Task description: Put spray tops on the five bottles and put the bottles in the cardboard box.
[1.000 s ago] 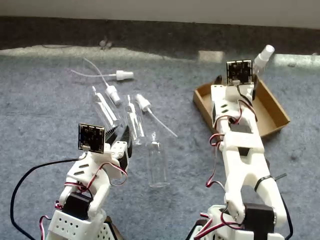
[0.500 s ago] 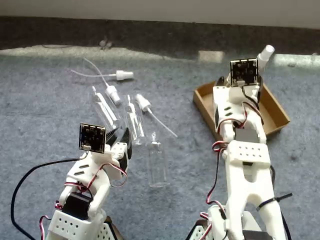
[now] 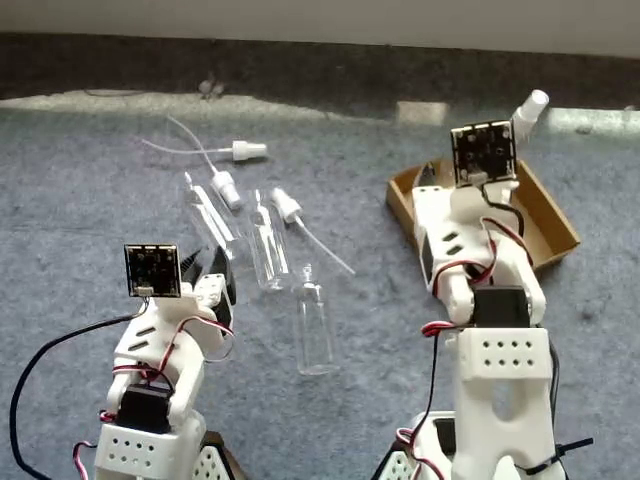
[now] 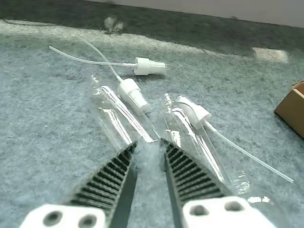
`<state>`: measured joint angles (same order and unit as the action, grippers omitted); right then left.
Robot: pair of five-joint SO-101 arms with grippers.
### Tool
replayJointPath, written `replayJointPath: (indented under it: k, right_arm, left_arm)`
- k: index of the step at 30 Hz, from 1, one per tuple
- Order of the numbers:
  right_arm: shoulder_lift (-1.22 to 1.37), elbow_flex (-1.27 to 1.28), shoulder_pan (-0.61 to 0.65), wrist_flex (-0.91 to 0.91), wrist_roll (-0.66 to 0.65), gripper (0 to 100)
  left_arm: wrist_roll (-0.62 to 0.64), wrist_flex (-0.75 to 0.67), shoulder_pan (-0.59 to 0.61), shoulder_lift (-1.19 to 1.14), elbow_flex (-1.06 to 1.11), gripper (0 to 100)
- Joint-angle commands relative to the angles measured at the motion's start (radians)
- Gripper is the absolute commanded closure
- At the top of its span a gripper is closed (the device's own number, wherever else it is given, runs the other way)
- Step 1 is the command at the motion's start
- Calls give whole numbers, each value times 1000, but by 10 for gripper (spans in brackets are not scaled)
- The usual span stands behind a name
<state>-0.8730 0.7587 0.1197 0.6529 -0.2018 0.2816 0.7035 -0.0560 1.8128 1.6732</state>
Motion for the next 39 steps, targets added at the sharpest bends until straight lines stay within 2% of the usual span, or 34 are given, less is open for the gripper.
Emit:
replayJointPath:
  k: [1, 8, 14, 21, 24, 30, 34, 39]
  right_arm:
    - [-36, -127, 68, 105, -5, 900]
    - [-35, -219, 107, 314, -5, 981]
    - [38, -335, 185, 475, -5, 995]
    - [346, -610, 300, 757, -9, 995]
    - [441, -668, 377, 774, -3, 994]
    - [504, -582, 510, 765, 15, 988]
    - [510, -509, 541, 765, 183, 880]
    - [507, -367, 544, 677, 285, 709]
  left_arm:
    - [2, 2, 25, 1, 13, 982]
    - [3, 2, 189, 1, -19, 982]
    - [3, 2, 197, 1, -15, 982]
    - [3, 2, 197, 1, -12, 982]
    - [3, -3, 197, 1, 4, 982]
    - [3, -3, 197, 1, 4, 982]
    - [3, -3, 197, 1, 4, 982]
    - [3, -3, 197, 1, 5, 982]
